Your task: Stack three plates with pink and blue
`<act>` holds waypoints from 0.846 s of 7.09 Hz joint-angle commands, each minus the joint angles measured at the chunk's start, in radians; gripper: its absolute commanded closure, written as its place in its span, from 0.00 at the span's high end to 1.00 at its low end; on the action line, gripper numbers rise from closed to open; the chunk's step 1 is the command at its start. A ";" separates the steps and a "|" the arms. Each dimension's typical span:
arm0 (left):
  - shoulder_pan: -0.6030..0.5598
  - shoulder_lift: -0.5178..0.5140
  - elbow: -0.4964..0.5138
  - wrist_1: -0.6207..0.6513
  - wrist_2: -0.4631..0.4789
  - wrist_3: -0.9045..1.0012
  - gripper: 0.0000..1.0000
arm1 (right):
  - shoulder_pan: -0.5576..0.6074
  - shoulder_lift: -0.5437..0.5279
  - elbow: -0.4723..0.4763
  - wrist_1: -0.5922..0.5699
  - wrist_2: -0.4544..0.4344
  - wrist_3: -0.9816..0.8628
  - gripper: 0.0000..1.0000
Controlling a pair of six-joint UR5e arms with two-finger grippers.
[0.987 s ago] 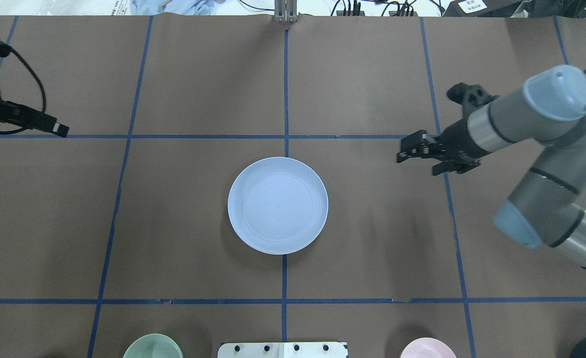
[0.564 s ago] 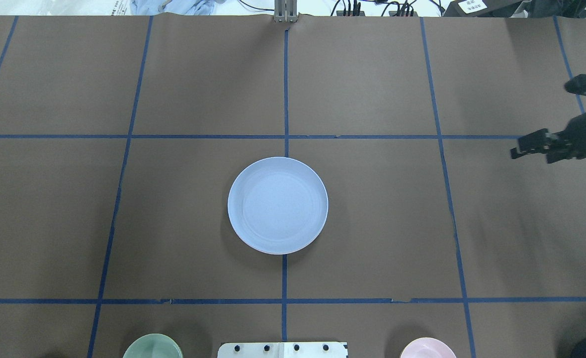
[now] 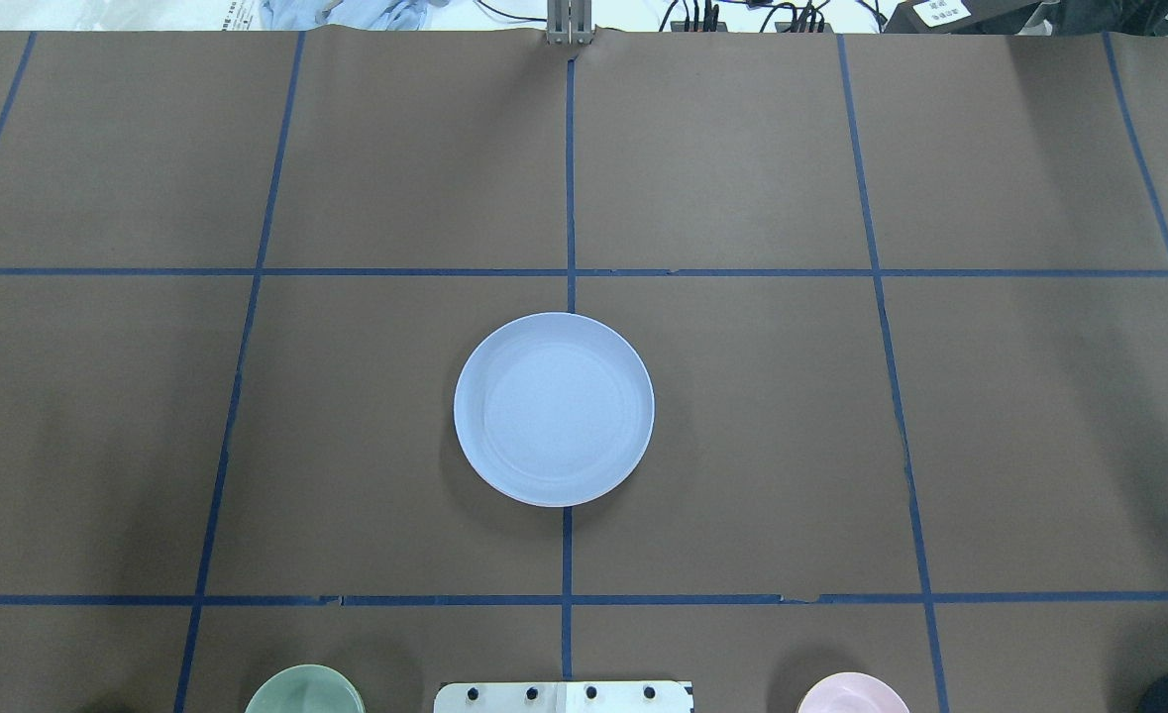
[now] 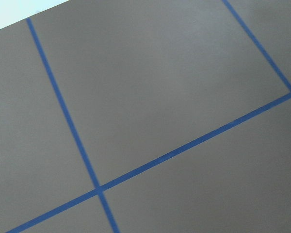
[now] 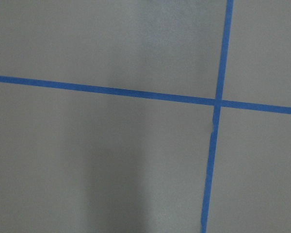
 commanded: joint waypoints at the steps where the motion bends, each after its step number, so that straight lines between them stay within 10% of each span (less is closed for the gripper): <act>1: -0.011 0.011 0.014 0.011 0.044 -0.001 1.00 | 0.021 0.003 0.008 -0.037 -0.002 -0.020 1.00; 6: -0.009 0.007 0.006 0.009 0.034 0.002 1.00 | 0.019 -0.001 -0.008 -0.028 -0.010 -0.016 1.00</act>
